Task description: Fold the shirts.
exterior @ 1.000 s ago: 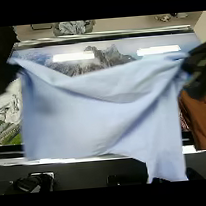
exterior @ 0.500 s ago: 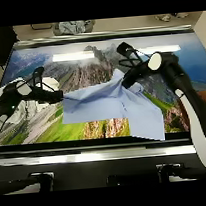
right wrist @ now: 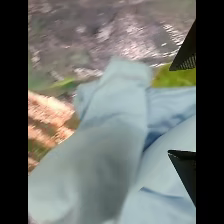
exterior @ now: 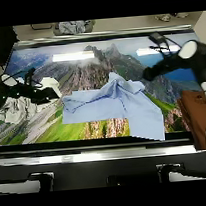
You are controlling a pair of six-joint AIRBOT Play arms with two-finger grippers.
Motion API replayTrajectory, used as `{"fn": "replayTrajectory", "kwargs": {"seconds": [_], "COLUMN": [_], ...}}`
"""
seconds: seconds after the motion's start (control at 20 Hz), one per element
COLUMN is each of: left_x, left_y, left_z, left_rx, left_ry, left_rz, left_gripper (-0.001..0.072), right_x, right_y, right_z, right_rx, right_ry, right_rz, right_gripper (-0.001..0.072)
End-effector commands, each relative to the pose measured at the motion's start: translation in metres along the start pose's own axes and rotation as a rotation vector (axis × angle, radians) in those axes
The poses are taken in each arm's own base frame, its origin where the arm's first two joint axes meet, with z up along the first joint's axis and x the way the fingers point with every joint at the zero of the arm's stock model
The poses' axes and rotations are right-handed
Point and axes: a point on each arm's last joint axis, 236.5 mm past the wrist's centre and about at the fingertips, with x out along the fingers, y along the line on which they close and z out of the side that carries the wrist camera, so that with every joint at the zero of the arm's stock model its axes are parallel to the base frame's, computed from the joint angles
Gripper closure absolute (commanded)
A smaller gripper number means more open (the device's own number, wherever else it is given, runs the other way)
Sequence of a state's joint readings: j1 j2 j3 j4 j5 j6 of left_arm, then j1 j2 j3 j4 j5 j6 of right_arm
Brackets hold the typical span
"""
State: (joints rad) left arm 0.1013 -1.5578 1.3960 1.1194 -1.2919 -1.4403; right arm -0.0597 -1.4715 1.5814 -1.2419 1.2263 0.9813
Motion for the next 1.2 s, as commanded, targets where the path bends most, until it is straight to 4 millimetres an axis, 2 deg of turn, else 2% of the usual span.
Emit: {"fn": "replayTrajectory", "kwargs": {"seconds": [0.0,0.1,0.2,0.4,0.5,0.55,0.6,0.7,0.85,0.9,0.95,1.05,1.15], "left_x": [0.012,0.038,0.058,0.076,0.080,0.081,0.082,0.085,0.086,0.086,0.085,0.083,0.081], "left_y": [0.027,0.025,0.020,0.012,0.008,0.006,0.004,0.001,0.000,0.000,-0.001,-0.002,-0.003], "left_z": [-0.058,-0.081,-0.093,-0.099,-0.098,-0.099,-0.100,-0.100,-0.095,-0.096,-0.097,-0.096,-0.095], "left_rx": [-0.051,-0.063,-0.063,-0.039,-0.035,-0.029,-0.031,-0.035,-0.059,-0.055,-0.052,-0.043,-0.041], "left_ry": [0.199,0.243,0.254,0.266,0.262,0.265,0.269,0.265,0.245,0.250,0.251,0.247,0.241], "left_rz": [-0.009,-0.024,-0.025,-0.017,-0.013,-0.013,-0.012,-0.008,-0.002,-0.003,-0.004,-0.006,-0.006], "left_gripper": [0.0039,0.0039,0.0040,0.0040,0.0044,0.0077,0.0161,0.0205,0.0597,0.0675,0.0676,0.0676,0.0676], "right_x": [-0.028,-0.024,-0.017,0.002,0.009,0.013,0.016,0.026,0.046,0.050,0.053,0.058,0.064], "right_y": [-0.039,-0.041,-0.036,-0.030,-0.029,-0.029,-0.029,-0.028,-0.013,-0.012,-0.013,-0.019,-0.024], "right_z": [-0.104,-0.150,-0.177,-0.196,-0.201,-0.204,-0.207,-0.214,-0.218,-0.221,-0.222,-0.219,-0.207], "right_rx": [0.193,0.286,0.325,0.344,0.352,0.353,0.355,0.369,0.421,0.426,0.428,0.434,0.455], "right_ry": [0.233,0.321,0.373,0.394,0.392,0.391,0.391,0.387,0.354,0.354,0.356,0.331,0.277], "right_rz": [0.083,0.138,0.177,0.189,0.185,0.183,0.181,0.177,0.226,0.227,0.226,0.206,0.195], "right_gripper": [0.0143,0.0144,0.0143,0.0136,0.0074,0.0067,0.0056,0.0042,0.0044,0.0046,0.0054,0.0158,0.0164]}}
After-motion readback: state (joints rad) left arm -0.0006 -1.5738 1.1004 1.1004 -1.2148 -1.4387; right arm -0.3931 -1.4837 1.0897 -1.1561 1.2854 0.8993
